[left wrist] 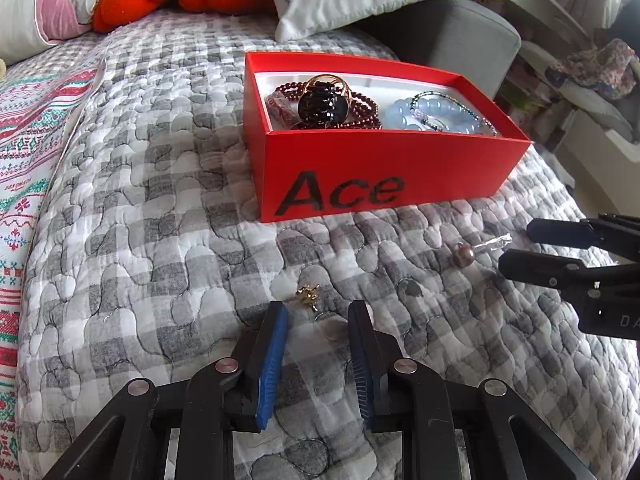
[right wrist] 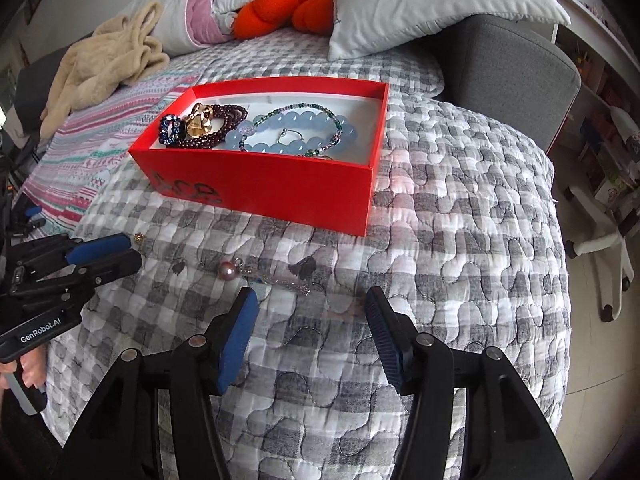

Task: Organize jewelry
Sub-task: 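Grasp the small gold earring with the left gripper while the right gripper moves toward the pink pearl earring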

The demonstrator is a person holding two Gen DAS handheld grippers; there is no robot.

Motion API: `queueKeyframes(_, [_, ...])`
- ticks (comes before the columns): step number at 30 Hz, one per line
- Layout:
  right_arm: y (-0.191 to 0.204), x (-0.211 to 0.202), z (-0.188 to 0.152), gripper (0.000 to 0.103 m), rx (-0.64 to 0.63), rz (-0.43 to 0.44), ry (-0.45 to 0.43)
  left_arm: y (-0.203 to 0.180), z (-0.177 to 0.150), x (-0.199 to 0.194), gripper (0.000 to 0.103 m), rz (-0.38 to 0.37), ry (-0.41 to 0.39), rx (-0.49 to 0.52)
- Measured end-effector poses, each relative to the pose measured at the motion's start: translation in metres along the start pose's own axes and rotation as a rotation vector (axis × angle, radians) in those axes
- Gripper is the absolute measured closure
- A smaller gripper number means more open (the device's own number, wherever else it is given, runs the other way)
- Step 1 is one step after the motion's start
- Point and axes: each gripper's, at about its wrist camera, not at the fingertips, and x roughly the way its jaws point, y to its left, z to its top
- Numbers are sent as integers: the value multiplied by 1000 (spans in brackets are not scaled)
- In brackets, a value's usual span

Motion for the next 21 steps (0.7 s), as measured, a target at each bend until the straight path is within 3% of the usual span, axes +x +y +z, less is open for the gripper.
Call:
queueKeyframes(5, [1,1,-2,43,-24,-8,2,-5,4,6,82,28,-2,14])
queueKeyframes(9, [4,0,-3,43,-40,-10,2,-3,6,7,100,55,2,5])
queueKeyframes(21, [18,4,2,42,-114,39,-1,4,10,-7,103,66,-20,-75])
